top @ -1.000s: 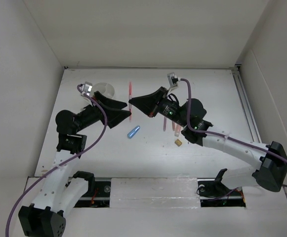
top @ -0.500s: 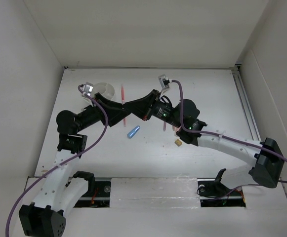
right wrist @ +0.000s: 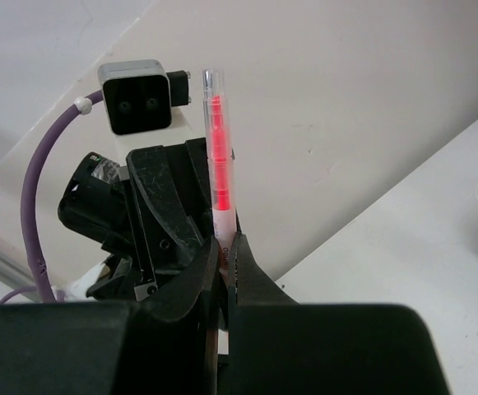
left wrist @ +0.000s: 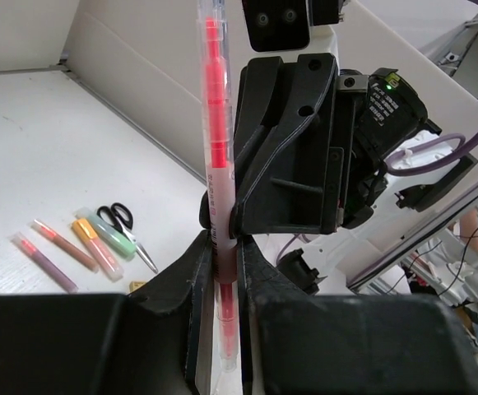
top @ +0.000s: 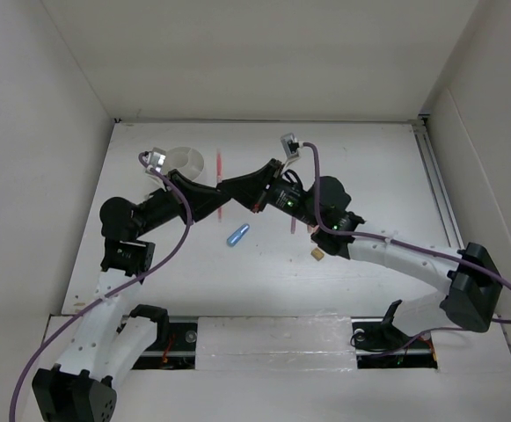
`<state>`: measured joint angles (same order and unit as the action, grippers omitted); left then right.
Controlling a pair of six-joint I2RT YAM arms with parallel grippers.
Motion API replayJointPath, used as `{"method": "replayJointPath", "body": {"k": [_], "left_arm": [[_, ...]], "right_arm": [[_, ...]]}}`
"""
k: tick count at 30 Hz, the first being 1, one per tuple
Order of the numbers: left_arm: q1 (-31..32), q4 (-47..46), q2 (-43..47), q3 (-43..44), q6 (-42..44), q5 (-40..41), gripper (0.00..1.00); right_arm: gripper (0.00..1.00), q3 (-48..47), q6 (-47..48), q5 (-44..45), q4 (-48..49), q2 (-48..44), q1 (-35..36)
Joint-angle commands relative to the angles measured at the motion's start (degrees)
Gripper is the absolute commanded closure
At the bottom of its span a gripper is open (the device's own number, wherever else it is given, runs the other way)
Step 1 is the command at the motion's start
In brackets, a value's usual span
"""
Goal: Sort the stationery into containers
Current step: Place the pen in the storage box.
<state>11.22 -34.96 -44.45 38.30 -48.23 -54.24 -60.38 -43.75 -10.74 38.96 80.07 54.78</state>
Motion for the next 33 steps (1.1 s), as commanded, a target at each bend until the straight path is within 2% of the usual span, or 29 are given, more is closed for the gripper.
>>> {"method": "replayJointPath", "body": {"k": [1, 3, 4, 7, 8, 9, 12, 15, 19, 21, 23, 25, 29, 30, 33], "left_arm": [[-0.2, 0.0, 0.1, 2.5, 3.1, 3.5, 1.0], [-0.2, 1.2, 0.1, 2.5, 3.1, 4.8, 1.0], [-0.2, 1.2, 0.1, 2.0, 3.1, 5.4, 1.0], [-0.2, 2.4, 0.1, 1.9, 3.7, 7.8, 1.0], [-0.2, 2.4, 0.1, 1.9, 4.2, 8.4, 1.0], [-0.2, 3.0, 0.1, 1.9, 4.2, 9.0, 1.0], [-0.2, 3.0, -0.5, 2.5, 4.2, 10.3, 1.0], [-0.2, 4.0, -0.5, 2.5, 4.2, 13.4, 1.0], [-0.2, 5.3, 0.1, 2.5, 6.3, 25.3, 1.0], [-0.2, 5.3, -0.5, 2.5, 7.7, 34.8, 1.0], [-0.2, 8.7, -4.7, 5.5, 10.7, 43.8, 1.0], [-0.2, 8.7, -8.3, 9.4, 12.6, 49.4, 1.0], [-0.2, 2.7, -19.4, 14.0, 17.5, 64.8, 1.0], [-0.2, 2.0, -21.9, 17.5, 20.9, 68.9, 1.0], [-0.2, -3.0, -31.4, 21.4, 26.5, 72.8, 1.0]], "right_arm": [[0.99, -2.0, -1.4, -3.1, 3.8, -0.4, 1.2], [0.89, -2.0, -0.8, -3.1, 3.2, -0.4, 0.7], [0.75, -2.0, -0.2, -3.1, 3.2, -0.4, 0.7], [0.63, -2.5, -0.2, -3.6, 1.7, -0.4, -1.3], [0.5, -3.2, 0.3, -4.2, 1.7, -0.4, -1.9], [0.42, -3.3, 0.3, -4.7, 1.0, -0.4, -2.6], [0.29, -3.9, 0.9, -5.3, -0.1, -0.4, -3.3], [0.24, -3.3, 1.5, -4.8, -0.8, -1.1, -4.5], [0.22, 0.3, 3.6, -1.0, -3.5, -5.4, -5.6], [0.22, 2.0, 4.8, 1.1, -5.0, -7.2, -5.6], [0.22, 3.1, 6.4, 2.4, -7.1, -9.8, -5.6], [0.22, 4.1, 7.2, 3.2, -8.4, -12.6, -5.6], [0.22, 7.4, 8.5, 3.7, -10.3, -17.4, -5.6], [0.22, 8.7, 9.0, 4.4, -12.0, -18.5, -5.6], [0.22, 10.5, 9.6, 4.9, -14.5, -22.8, -5.6]]}}
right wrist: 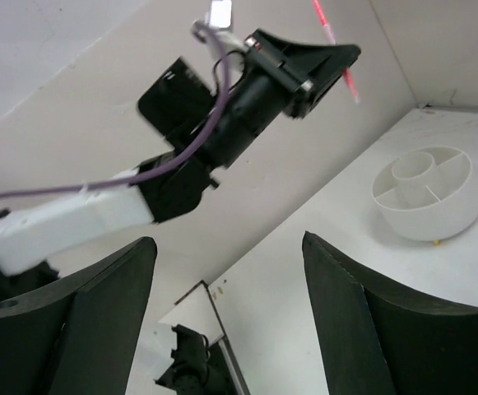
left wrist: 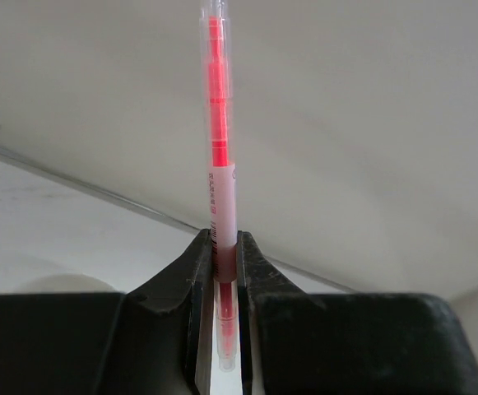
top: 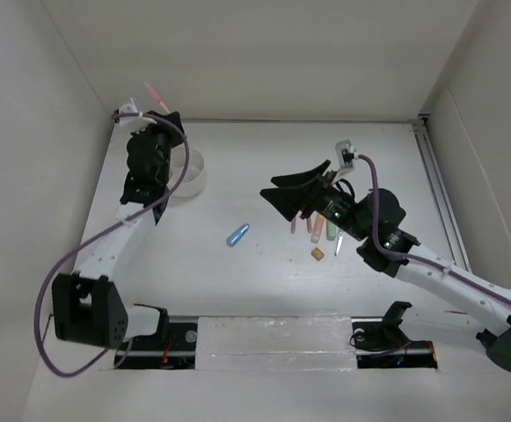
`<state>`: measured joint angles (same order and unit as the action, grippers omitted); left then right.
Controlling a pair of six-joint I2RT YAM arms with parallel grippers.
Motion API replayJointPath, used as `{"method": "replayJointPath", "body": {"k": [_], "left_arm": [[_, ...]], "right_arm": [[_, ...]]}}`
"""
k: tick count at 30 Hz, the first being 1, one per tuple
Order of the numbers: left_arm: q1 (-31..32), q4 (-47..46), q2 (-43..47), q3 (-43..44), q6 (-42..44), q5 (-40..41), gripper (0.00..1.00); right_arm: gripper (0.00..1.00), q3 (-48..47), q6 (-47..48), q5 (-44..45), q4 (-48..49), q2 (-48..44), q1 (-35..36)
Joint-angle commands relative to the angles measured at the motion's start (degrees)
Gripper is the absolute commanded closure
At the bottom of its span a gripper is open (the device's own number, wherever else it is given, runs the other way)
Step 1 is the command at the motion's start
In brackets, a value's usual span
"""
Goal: Sort the stationery into containers
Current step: Place the pen in the storage box.
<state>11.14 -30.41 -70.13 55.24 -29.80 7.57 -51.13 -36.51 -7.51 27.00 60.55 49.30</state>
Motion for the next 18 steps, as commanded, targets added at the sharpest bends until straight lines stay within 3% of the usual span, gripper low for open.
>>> {"method": "replayJointPath", "body": {"k": [1, 11, 18], "left_arm": [[-0.1, -8.9, -7.6, 6.1, 10.5, 11.8, 1.0], [-2.5, -26.0, -22.5, 3.4, 20.6, 14.2, 1.0], [-2.5, -27.2, -24.3, 0.8, 21.1, 14.4, 1.0]], "right_arm": [[0.22, 2.4, 2.3, 1.7, -3.1, -4.2, -0.1], [0.22, 8.9, 1.8, 0.1, -4.6, -11.2, -0.1], [0.22, 10.7, 1.3, 0.1, -4.6, -12.9, 0.5]]}}
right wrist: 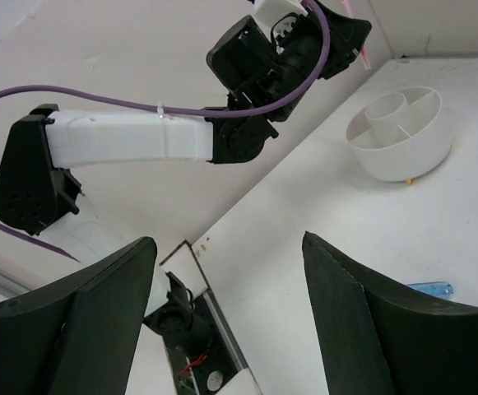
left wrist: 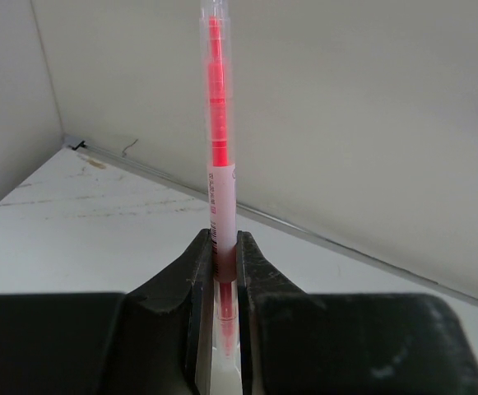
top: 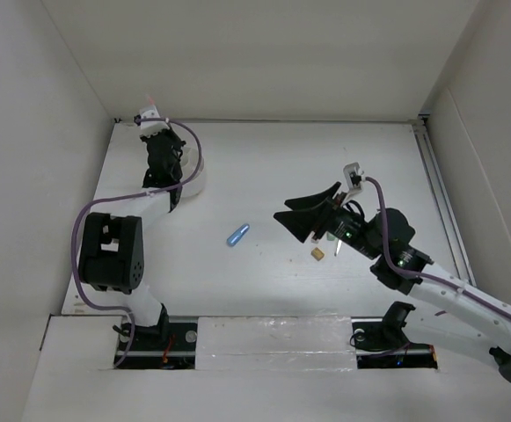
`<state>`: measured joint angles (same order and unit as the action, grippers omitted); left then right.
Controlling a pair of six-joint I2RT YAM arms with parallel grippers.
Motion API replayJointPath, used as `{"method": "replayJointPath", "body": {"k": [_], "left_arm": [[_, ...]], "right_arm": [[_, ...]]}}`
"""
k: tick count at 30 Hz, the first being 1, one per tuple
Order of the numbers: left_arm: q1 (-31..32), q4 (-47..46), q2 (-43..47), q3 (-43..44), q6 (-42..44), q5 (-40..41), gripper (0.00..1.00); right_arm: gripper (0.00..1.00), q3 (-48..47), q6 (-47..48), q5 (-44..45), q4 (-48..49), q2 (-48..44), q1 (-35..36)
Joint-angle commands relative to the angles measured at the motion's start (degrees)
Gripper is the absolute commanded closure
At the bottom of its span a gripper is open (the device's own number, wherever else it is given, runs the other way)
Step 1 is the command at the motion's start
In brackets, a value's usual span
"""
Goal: Sort the stationery into containers
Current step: Place the pen in the storage box.
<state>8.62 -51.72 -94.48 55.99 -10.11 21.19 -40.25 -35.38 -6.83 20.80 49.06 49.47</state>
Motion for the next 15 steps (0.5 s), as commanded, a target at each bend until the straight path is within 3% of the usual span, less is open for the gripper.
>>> {"method": "replayJointPath", "body": {"k": [1, 15], "left_arm": [[0.0, -5.8, 0.1, 0.1, 1.4, 0.1, 1.0], [0.0, -2.0, -3.9, 1.3, 0.3, -5.5, 1.0]], "right_arm": [[0.22, 0.5, 0.1, -0.6, 1.6, -1.4, 0.4], [0.22, 6.1, -0.4, 0.5, 5.5, -6.8, 2.6]]}}
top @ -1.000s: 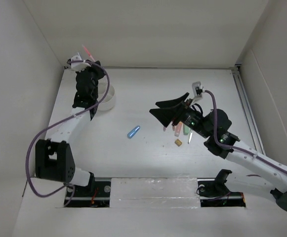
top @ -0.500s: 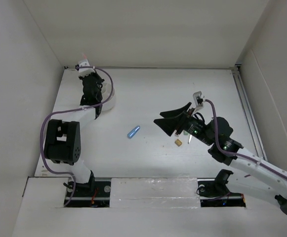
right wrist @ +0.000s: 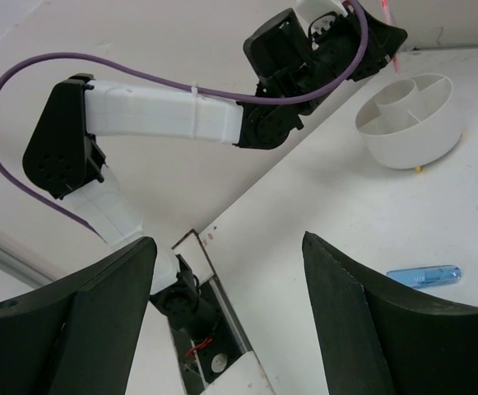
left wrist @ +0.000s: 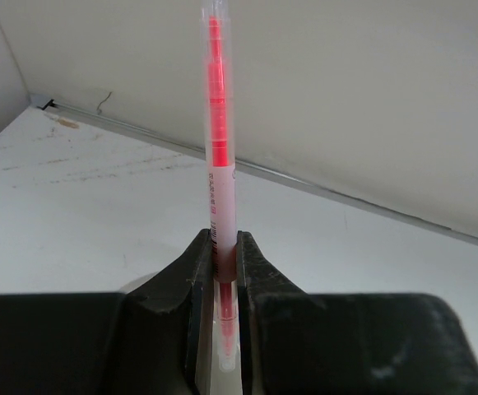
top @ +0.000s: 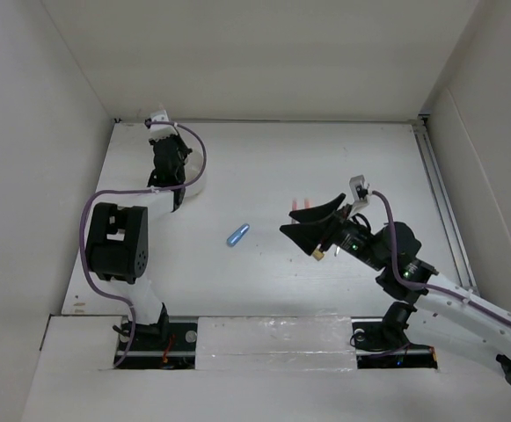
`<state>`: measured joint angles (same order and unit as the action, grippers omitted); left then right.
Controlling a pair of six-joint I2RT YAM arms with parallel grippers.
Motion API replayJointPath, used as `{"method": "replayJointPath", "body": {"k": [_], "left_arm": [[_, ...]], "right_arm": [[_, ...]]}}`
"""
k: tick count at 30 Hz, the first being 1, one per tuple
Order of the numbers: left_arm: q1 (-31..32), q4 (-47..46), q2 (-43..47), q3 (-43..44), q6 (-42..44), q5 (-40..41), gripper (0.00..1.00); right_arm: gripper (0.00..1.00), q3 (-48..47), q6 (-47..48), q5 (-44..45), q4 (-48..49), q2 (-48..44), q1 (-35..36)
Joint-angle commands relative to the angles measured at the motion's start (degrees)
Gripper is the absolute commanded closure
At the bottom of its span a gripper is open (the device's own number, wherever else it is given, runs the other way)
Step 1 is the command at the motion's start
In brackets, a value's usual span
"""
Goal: Sort the stationery into containers
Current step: Place the pen in the storage box.
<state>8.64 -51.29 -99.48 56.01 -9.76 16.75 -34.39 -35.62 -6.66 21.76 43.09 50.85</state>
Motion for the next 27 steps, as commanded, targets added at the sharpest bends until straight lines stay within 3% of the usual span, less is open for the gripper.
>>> {"method": "replayJointPath", "body": {"k": [1, 15, 27], "left_arm": [[0.0, -1.9, 0.5, 1.3, 0.6, -0.3, 1.0], [0.5, -3.0, -2.6, 0.7, -0.4, 2.0, 1.0], [2.6, 3.7, -2.0, 2.4, -1.0, 7.4, 1.0]], "right_arm": [[0.22, 0.3, -0.2, 0.3, 4.5, -0.8, 1.2], [0.22, 1.3, -0.2, 0.3, 5.0, -1.3, 1.2], [0.22, 0.8, -0.2, -0.7, 5.6, -1.9, 1.7]]}}
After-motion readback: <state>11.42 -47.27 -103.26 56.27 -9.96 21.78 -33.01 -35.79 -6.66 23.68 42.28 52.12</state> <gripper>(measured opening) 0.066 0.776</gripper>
